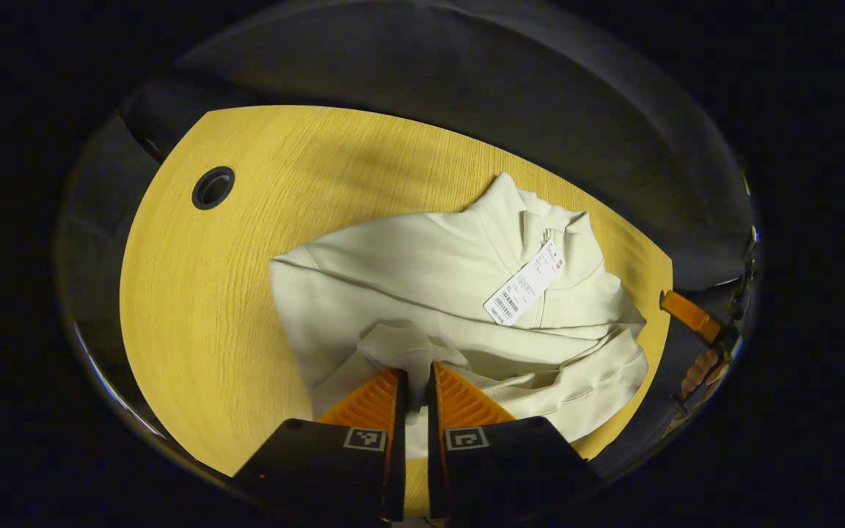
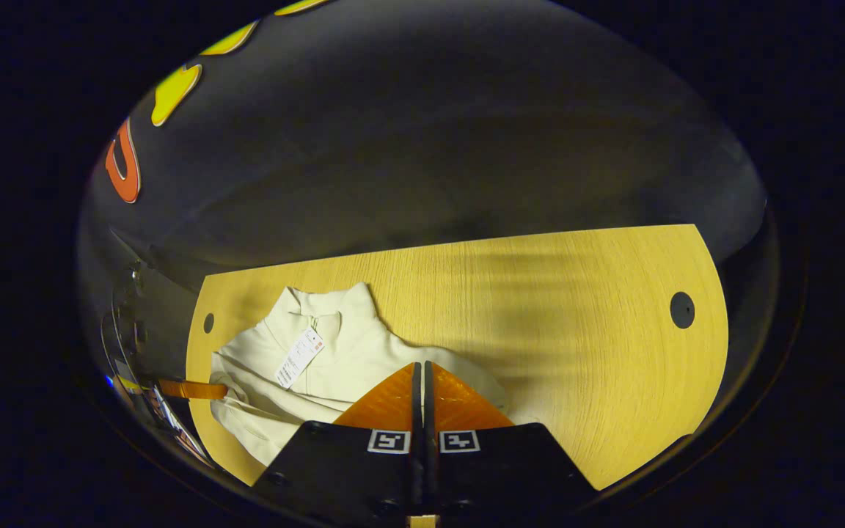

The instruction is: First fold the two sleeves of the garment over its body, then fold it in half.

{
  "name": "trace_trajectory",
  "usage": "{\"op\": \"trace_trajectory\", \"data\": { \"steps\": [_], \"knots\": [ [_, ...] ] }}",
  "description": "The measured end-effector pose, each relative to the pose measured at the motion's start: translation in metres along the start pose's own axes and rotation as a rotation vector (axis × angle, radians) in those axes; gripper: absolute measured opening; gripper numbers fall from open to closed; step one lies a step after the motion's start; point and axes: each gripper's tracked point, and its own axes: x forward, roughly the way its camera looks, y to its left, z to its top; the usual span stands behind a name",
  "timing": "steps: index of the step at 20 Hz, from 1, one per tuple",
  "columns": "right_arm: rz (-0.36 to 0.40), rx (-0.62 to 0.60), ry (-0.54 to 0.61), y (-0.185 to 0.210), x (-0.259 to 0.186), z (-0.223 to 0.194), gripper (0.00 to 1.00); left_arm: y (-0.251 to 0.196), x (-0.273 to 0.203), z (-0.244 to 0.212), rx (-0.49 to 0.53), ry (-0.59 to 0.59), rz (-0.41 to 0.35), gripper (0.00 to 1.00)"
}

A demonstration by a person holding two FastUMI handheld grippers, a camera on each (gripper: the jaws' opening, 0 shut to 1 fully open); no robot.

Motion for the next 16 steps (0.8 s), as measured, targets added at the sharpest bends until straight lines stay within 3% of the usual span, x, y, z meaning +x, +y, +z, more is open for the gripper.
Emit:
{"op": "trace_trajectory", "data": {
  "steps": [2, 5, 7, 8, 13, 15, 16],
  "knots": [
    [0.003, 0.003, 0.019, 0.002, 0.002, -0.012, 0.00, -0.003, 0.000, 0.000, -0.024, -0.018, -0.008, 0.37],
    [0.000, -0.010, 0.021, 0.006, -0.003, -0.020, 0.00, 0.002, -0.008, 0.009, -0.018, -0.076, 0.014, 0.78],
    [-0.014, -0.023, 0.008, 0.009, -0.012, -0.022, 0.01, 0.000, -0.020, 0.019, 0.010, -0.135, 0.028, 0.83],
    [-0.024, -0.026, -0.003, 0.010, -0.015, -0.021, 0.01, -0.001, -0.025, 0.022, 0.025, -0.171, 0.030, 0.99],
    [-0.005, -0.047, -0.047, 0.024, -0.055, -0.019, 0.04, -0.016, -0.098, 0.039, 0.070, -0.393, 0.018, 1.00],
    [0.022, -0.083, -0.082, 0.040, -0.084, -0.022, 0.35, -0.021, -0.127, 0.033, 0.104, -0.464, 0.024, 1.00],
    [0.022, -0.107, -0.101, 0.046, -0.103, -0.020, 0.40, -0.023, -0.141, 0.030, 0.115, -0.497, 0.031, 1.00]
  ]
}}
